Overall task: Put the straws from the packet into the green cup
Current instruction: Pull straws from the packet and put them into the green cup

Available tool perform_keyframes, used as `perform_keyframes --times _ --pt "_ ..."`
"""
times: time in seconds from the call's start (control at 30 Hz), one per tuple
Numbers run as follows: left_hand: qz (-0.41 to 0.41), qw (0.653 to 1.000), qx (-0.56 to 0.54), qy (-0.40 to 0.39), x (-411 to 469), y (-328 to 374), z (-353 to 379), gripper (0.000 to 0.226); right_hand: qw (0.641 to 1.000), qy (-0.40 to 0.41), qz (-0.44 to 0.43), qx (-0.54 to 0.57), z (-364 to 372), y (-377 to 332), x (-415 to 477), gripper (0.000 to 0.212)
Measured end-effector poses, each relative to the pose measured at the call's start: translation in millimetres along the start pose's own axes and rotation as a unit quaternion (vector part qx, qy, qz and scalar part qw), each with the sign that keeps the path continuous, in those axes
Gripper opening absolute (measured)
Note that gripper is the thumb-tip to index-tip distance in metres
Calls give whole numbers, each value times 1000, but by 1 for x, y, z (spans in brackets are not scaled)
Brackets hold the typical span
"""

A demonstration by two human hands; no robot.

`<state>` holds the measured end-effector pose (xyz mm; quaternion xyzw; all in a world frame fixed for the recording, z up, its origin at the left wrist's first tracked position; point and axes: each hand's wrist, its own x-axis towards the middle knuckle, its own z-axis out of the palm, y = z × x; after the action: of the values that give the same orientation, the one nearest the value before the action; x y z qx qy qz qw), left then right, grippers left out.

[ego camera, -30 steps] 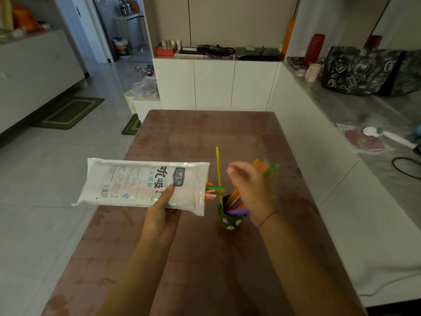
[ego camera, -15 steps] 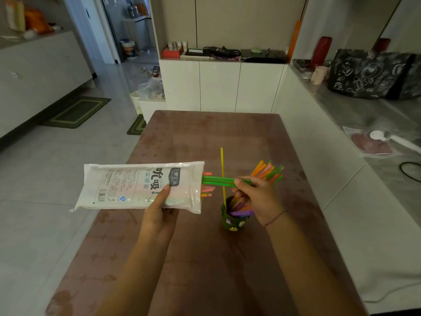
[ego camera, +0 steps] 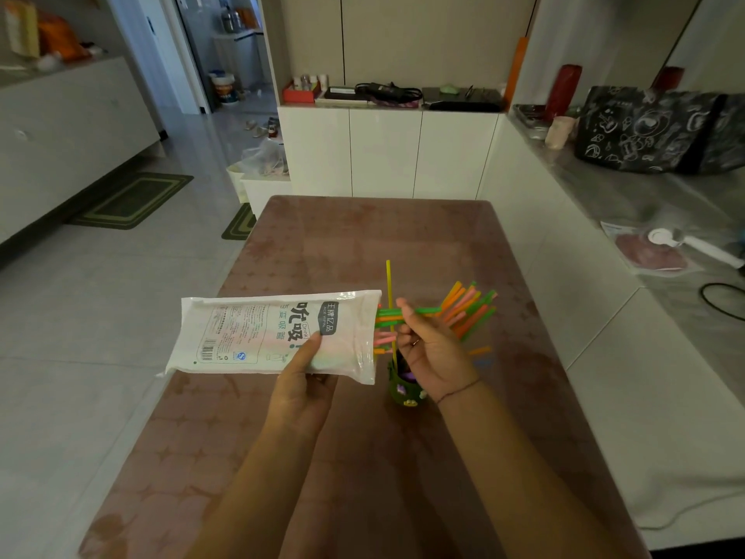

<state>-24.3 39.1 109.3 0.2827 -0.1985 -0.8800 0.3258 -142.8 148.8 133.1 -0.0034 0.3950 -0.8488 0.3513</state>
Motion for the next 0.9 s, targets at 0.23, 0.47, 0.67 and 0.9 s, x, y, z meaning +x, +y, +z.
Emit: perform_keyframes --times 0.23,0.47,0.67,0.9 --pt "4 999 -40 21 7 24 -11 35 997 17 -74 6 -14 -33 3 16" --pt "-9 999 -40 20 6 20 -5 30 999 -19 -24 25 -12 -29 1 12" --pt "-21 999 -38 7 3 8 3 33 999 -49 9 -18 -1 -9 -2 16" --pt "-21 999 -27 5 2 3 2 33 996 -16 -59 -63 8 -2 -6 12"
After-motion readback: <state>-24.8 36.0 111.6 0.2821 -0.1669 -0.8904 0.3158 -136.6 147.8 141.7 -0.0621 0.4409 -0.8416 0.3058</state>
